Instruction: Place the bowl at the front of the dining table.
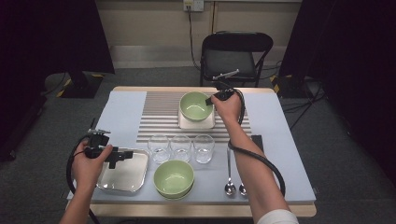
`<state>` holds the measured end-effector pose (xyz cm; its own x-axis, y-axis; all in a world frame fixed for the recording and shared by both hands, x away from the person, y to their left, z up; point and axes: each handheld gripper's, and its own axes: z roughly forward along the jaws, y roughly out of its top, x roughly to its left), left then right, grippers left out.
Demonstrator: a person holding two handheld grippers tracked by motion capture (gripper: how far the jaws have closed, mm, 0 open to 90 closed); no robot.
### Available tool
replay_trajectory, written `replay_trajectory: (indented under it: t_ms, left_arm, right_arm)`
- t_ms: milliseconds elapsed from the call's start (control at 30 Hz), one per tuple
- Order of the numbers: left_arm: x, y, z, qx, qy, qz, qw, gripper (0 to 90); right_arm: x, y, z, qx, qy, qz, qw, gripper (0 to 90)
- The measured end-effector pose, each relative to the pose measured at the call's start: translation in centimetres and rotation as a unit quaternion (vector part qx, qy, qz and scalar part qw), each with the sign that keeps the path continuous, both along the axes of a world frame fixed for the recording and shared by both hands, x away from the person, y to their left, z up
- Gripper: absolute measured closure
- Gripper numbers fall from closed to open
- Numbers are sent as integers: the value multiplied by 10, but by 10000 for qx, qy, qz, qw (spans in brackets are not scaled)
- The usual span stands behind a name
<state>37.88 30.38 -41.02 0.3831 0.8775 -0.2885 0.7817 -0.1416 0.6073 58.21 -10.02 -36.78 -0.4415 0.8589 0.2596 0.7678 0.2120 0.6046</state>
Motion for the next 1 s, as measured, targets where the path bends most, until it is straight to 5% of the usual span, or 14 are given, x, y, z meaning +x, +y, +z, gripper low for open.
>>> replay_trajectory:
  t_ms: [1000]
  left_arm:
    - [-1,-3,2,6,14,-73,10000,228]
  right_arm:
    - [11,2,-12,14,48,-102,9999,849]
